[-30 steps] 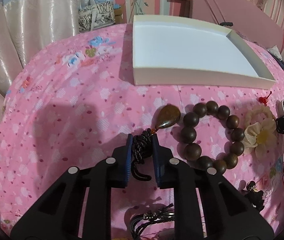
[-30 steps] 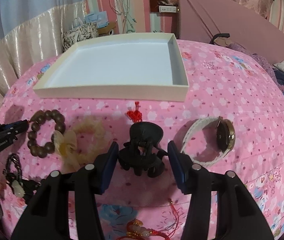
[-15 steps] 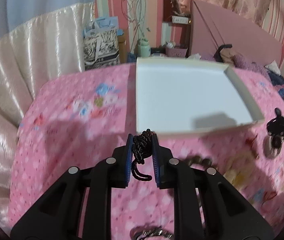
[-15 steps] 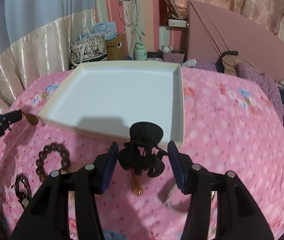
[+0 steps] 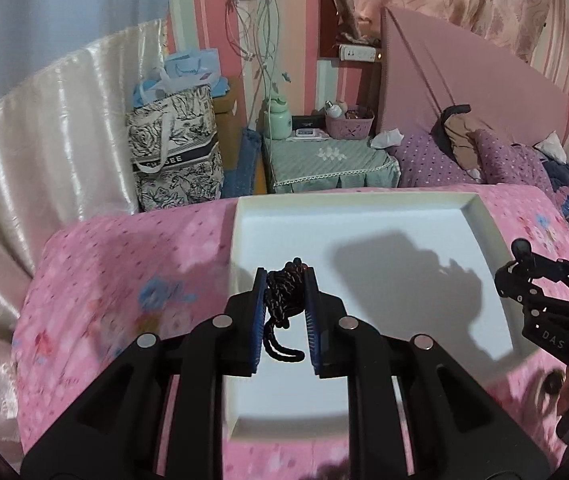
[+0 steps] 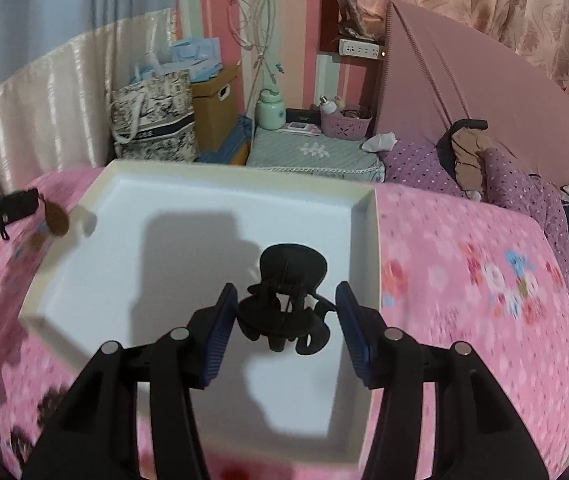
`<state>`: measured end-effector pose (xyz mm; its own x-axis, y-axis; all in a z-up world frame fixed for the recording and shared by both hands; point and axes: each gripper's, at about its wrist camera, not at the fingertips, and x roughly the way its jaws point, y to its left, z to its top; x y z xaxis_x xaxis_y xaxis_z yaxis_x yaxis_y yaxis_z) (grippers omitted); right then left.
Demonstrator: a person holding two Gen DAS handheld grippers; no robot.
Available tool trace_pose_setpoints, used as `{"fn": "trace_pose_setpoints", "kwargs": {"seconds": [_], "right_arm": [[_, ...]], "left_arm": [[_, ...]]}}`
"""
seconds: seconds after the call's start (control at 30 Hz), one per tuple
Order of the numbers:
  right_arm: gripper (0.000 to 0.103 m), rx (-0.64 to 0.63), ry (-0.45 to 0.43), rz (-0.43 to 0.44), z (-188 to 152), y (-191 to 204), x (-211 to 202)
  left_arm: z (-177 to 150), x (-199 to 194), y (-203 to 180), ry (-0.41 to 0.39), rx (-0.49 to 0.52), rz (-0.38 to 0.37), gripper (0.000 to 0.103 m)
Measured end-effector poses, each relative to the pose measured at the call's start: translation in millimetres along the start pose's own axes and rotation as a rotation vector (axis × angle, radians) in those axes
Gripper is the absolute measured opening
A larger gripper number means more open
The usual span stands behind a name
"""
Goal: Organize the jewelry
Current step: 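Lift and carry the cord pendant and claw clip over the white tray with both grippers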
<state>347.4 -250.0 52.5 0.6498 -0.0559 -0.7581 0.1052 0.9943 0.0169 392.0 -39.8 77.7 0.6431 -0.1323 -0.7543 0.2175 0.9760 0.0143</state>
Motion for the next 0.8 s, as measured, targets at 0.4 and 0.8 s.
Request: {"fn": "trace_pose_setpoints", "kwargs": {"seconds": [0.4, 0.8], "right_arm": [[0.051, 0.051, 0.057, -0.024, 43.3, -5.2, 73.8], [0.051, 0.059, 0.076, -0.02, 47.2, -3.5, 96.6]], "left_arm": [[20.8, 86.8, -10.6, 0.094, -0.033, -0.004, 0.016], [16.1, 119.6, -15.8, 0.12, -0.01, 0.045, 0.017]]}}
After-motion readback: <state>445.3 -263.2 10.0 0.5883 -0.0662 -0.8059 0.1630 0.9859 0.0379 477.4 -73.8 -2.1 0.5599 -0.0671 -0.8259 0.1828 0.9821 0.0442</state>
